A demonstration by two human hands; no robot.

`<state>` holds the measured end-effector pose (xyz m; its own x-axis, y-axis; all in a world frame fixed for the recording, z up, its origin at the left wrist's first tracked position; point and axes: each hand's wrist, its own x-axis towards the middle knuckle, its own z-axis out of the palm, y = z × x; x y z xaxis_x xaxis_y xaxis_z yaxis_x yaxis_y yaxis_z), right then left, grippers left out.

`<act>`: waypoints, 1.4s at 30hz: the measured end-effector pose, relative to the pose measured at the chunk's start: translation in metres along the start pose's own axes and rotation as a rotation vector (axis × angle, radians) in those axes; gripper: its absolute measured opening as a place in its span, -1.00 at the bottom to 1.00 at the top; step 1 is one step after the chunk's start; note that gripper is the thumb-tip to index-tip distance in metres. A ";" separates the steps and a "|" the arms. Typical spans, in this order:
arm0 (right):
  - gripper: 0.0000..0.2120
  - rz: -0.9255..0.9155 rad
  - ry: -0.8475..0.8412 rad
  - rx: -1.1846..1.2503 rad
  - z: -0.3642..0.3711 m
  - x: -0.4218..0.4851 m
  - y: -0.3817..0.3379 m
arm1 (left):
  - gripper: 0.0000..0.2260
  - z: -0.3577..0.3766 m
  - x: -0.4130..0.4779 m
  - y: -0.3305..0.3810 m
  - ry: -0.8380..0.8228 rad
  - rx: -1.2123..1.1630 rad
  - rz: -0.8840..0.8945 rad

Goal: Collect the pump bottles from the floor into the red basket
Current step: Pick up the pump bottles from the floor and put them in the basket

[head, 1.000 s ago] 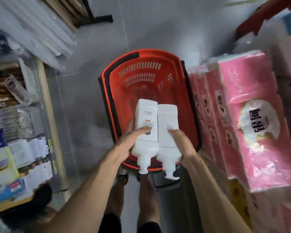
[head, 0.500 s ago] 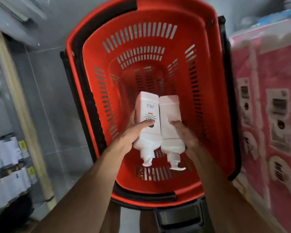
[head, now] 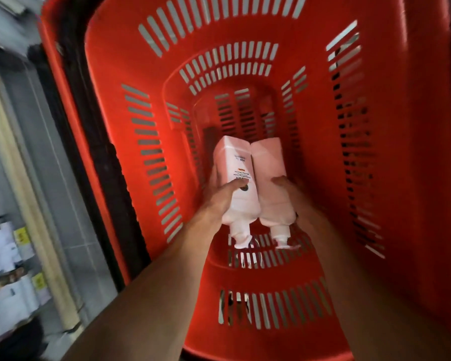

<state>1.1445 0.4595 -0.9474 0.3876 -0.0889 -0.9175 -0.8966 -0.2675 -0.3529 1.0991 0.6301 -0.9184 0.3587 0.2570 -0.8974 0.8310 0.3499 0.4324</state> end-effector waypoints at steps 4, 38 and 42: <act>-0.48 -0.063 -0.008 -0.005 0.004 0.022 0.008 | -0.04 0.007 0.021 -0.013 0.037 -0.017 0.006; -0.41 -0.320 0.171 -0.552 0.008 -0.164 -0.077 | -0.47 -0.023 -0.146 0.103 0.112 0.953 0.430; -0.41 -0.341 0.175 -0.646 -0.001 -0.249 -0.109 | -0.44 -0.040 -0.229 0.136 0.097 1.191 0.491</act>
<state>1.1458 0.5092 -0.6807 0.6981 -0.0367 -0.7151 -0.4374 -0.8125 -0.3854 1.1130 0.6547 -0.6504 0.7422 0.2111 -0.6361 0.5049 -0.8002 0.3236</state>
